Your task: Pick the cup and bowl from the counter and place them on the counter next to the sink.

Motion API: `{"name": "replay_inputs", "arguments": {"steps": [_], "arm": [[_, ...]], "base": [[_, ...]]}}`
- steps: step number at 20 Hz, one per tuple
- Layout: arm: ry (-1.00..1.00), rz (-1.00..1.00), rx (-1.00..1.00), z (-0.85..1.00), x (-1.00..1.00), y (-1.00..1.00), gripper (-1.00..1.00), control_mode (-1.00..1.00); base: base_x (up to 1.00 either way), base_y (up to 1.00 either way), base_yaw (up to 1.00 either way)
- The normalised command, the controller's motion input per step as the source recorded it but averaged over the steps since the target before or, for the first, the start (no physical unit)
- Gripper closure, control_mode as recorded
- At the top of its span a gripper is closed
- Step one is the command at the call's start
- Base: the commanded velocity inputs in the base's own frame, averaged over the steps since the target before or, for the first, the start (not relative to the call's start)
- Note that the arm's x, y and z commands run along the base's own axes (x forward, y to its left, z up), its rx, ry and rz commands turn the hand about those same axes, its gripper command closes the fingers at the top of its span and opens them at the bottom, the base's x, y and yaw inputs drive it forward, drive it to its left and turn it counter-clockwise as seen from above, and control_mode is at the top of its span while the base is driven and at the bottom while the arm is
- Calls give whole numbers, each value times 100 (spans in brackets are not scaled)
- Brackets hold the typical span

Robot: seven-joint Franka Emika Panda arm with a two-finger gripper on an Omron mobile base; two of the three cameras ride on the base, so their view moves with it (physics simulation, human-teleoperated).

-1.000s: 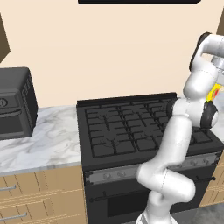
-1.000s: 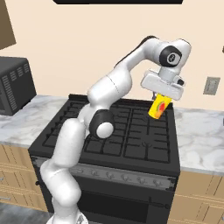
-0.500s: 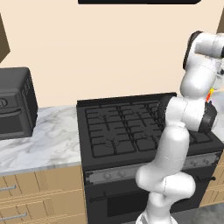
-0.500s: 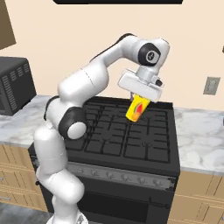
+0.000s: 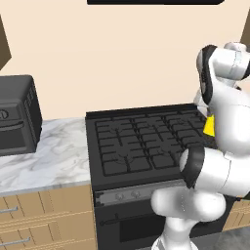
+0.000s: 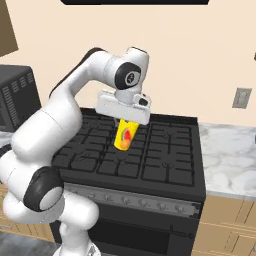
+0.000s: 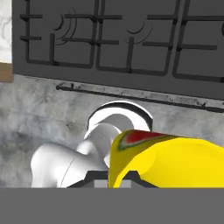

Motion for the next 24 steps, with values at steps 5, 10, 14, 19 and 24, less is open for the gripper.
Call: {"name": "replay_inputs", "arguments": {"steps": [5,10,14,19,24], "arm": [[-6,0,-12,13,-21,64,100,-100],[-13,0,-6,0,-30,56,100,-100],[-4,-5,0,0,-23,17,100,-100],[-1,-8,0,0,-54,5,100,-100],[0,-5,0,0,-31,4,100,-100]], "base": [[0,0,0],[0,0,0],[0,0,0],[0,0,0],[0,0,0]]}}
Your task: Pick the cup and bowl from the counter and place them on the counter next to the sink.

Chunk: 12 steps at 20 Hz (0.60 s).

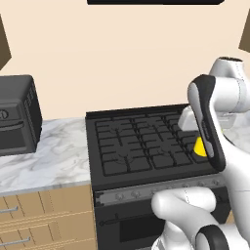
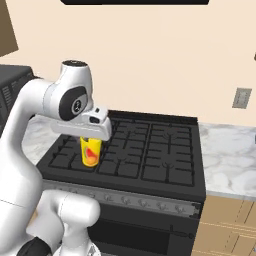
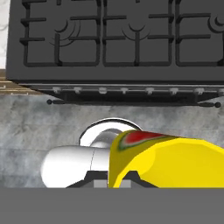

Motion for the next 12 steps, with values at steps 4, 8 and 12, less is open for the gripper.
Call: {"name": "replay_inputs", "arguments": {"steps": [4,8,12], "arm": [[0,0,0,0,-1,0,100,-100],[0,0,0,0,0,0,100,-100],[0,0,0,0,0,0,100,-100]], "base": [[0,0,0],[0,0,0],[0,0,0]]}}
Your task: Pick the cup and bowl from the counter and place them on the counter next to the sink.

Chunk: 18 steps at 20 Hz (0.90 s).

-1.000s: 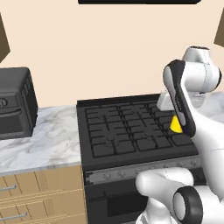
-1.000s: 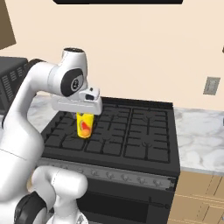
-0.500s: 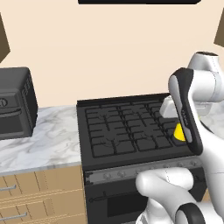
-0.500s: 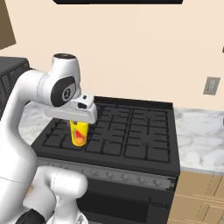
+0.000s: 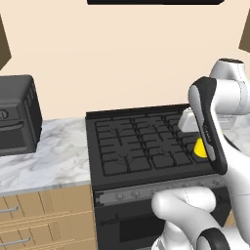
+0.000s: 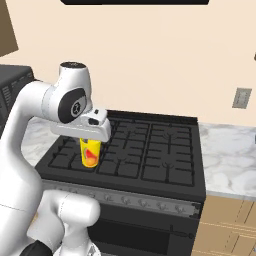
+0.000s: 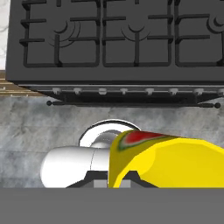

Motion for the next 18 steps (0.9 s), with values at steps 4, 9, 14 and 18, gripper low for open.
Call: {"name": "replay_inputs", "arguments": {"steps": [4,9,14,18], "arm": [[0,0,0,0,0,0,100,-100],[2,0,0,-2,-2,0,100,-100],[3,0,0,-2,-2,0,100,-100],[1,0,0,0,0,0,100,100]], "base": [[0,0,0],[0,0,0],[0,0,0],[-6,0,0]]}}
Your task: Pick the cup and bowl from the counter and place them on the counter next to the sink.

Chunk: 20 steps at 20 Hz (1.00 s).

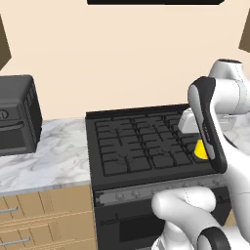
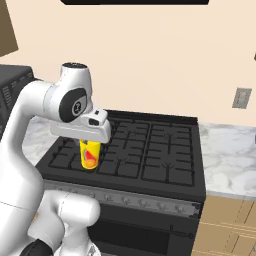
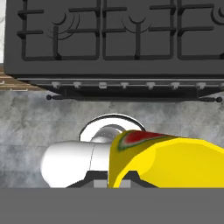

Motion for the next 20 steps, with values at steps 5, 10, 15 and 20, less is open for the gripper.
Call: {"name": "replay_inputs", "arguments": {"steps": [5,10,15,20], "arm": [[0,0,0,0,0,0,100,100],[0,0,0,0,0,0,100,100],[0,0,0,0,0,0,100,100],[0,0,0,0,0,0,100,100]], "base": [[-88,1,-8],[-100,0,-16],[-33,1,-3],[15,-13,-40]]}}
